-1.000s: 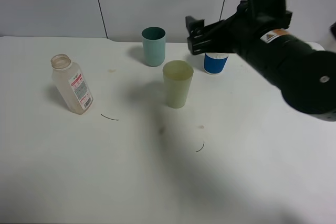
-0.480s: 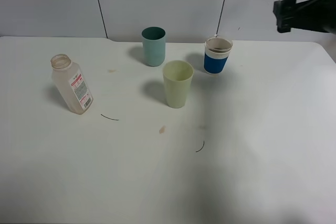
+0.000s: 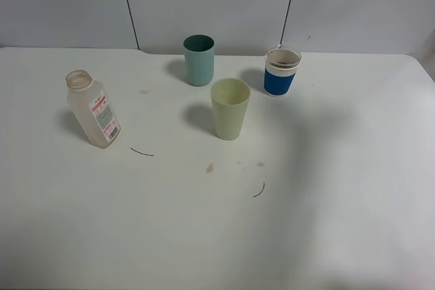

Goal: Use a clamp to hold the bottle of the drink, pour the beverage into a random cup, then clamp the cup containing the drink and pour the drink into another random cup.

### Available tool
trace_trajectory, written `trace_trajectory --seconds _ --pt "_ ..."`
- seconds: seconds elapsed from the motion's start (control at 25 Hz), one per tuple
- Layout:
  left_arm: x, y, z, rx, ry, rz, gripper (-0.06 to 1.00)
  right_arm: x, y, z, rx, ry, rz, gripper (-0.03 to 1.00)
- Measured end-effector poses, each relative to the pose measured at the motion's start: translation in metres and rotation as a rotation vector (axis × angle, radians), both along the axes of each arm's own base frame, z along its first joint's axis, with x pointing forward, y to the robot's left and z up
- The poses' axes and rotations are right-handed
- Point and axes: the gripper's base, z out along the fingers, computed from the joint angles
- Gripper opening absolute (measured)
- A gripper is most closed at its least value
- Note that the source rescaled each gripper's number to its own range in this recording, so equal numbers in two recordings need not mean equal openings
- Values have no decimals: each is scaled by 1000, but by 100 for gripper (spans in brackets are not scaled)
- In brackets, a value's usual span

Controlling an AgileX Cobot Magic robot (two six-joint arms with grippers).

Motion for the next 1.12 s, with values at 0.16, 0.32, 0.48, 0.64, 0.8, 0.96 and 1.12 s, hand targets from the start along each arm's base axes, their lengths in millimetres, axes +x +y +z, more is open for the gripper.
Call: trace_trajectory --seconds 0.16,0.32,0.48,0.64,0.8,0.96,1.12 --pt "0 0 0 0 0 0 100 -30 5 18 -15 -58 -3 100" --pt "0 0 0 0 0 0 100 -66 17 30 -21 -83 27 100" --pt "0 0 0 -1 0 -1 100 -96 28 36 -29 -62 63 100" --pt "0 0 0 -1 0 -1 100 -139 42 42 -67 63 104 100" --pt "0 0 0 -1 0 -1 100 -159 49 36 -46 157 126 100" --pt "0 0 0 -1 0 -1 100 -188 60 23 30 227 159 100" --pt "0 0 0 -1 0 -1 100 -203 65 20 30 196 169 100"
